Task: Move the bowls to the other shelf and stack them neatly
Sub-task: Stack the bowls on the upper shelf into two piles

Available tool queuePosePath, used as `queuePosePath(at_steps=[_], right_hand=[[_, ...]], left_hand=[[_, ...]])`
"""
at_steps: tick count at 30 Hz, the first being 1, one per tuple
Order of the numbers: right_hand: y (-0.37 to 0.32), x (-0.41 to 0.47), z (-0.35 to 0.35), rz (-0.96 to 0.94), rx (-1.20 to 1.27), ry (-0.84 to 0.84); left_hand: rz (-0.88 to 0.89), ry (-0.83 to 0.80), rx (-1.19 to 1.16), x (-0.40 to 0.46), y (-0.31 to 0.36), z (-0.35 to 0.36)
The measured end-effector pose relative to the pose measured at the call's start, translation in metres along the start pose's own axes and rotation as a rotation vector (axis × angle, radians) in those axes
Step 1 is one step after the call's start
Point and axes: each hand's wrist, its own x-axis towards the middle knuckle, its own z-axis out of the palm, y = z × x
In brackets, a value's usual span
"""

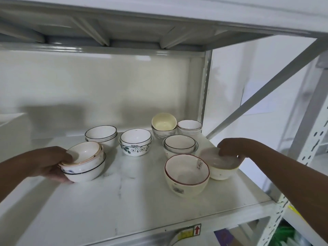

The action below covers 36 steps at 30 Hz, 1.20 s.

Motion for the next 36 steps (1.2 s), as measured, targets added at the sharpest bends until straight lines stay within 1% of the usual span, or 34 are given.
queuePosePath(at_steps=[3, 7, 9, 11, 13, 15, 16, 17, 18, 19, 20, 22, 24, 25, 26, 28, 31, 36], right_hand=[[0.001, 0.0, 0.002, -0.021, 0.019, -0.026], [0.001, 0.001, 0.002, -0.049, 0.071, -0.026], [0.001, 0.001, 0.003, -0.057, 0.085, -0.014], [-0.001, 0.001, 0.003, -0.06, 0.064, -0.004], [-0.003, 0.001, 0.004, -0.062, -0.007, 0.048], [-0.006, 0.002, 0.005, -0.075, -0.034, 0.058], [-0.006, 0.003, 0.005, -0.089, -0.012, 0.03], [-0.006, 0.003, 0.006, -0.099, 0.022, 0.015], [-0.006, 0.002, 0.006, -0.107, 0.03, 0.005], [-0.006, 0.002, 0.005, -0.108, 0.026, 0.009], [-0.005, 0.002, 0.005, -0.108, 0.006, 0.017], [-0.005, 0.003, 0.006, -0.118, 0.04, 0.026], [-0.002, 0.006, 0.005, -0.132, 0.076, 0.023], [-0.001, 0.006, 0.006, -0.129, 0.078, 0.027], [0.001, 0.005, 0.007, -0.13, 0.083, 0.035], [0.002, 0.004, 0.008, -0.145, 0.106, 0.041], [0.005, 0.0, 0.007, -0.172, 0.159, 0.041], [0.005, -0.009, 0.008, -0.217, 0.216, -0.038]], left_hand=[[-0.034, 0.012, 0.033, -0.001, 0.002, -0.002], [-0.04, 0.0, 0.151, -0.006, 0.006, -0.007], [0.002, 0.085, 0.201, -0.008, 0.013, -0.009], [0.138, 0.278, 0.302, 0.002, 0.019, -0.013], [0.311, 0.536, 0.362, 0.009, 0.028, -0.007], [0.582, 0.712, 0.488, -0.006, 0.047, 0.017], [0.729, 0.749, 0.536, -0.019, 0.056, 0.037], [0.846, 0.721, 0.521, -0.031, 0.063, 0.058], [0.921, 0.634, 0.474, -0.046, 0.071, 0.082], [0.911, 0.493, 0.428, -0.057, 0.076, 0.105], [0.824, 0.299, 0.4, -0.063, 0.079, 0.125], [0.56, -0.104, 0.357, -0.069, 0.086, 0.159], [0.385, -0.401, 0.372, -0.071, 0.09, 0.18], [0.335, -0.498, 0.371, -0.072, 0.09, 0.188], [0.304, -0.555, 0.343, -0.07, 0.089, 0.193], [0.28, -0.607, 0.25, -0.067, 0.086, 0.198], [0.267, -0.625, 0.085, -0.059, 0.084, 0.196], [0.274, -0.636, 0.034, -0.052, 0.075, 0.182]])
